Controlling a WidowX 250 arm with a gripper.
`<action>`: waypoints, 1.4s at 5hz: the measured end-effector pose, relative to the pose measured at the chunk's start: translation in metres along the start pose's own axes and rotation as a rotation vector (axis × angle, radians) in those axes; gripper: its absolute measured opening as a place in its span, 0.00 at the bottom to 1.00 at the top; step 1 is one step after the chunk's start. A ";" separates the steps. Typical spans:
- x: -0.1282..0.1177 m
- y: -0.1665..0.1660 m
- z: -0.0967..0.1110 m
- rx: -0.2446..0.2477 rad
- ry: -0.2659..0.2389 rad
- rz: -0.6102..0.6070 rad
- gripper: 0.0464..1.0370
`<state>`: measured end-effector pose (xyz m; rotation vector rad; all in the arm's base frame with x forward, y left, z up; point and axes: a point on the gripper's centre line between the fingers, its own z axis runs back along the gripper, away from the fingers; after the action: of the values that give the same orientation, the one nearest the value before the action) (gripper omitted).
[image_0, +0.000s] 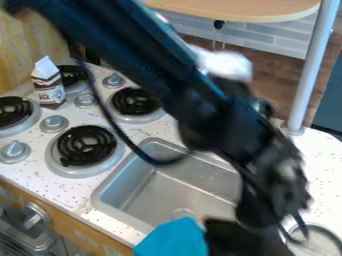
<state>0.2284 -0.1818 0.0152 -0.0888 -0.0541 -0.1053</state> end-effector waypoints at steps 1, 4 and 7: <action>0.001 -0.023 -0.005 -0.002 -0.008 -0.009 0.96; 0.022 -0.029 -0.025 0.056 -0.108 0.067 0.96; 0.060 -0.026 -0.030 0.062 -0.175 0.127 0.96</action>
<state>0.2866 -0.2161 -0.0091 -0.0389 -0.2258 0.0316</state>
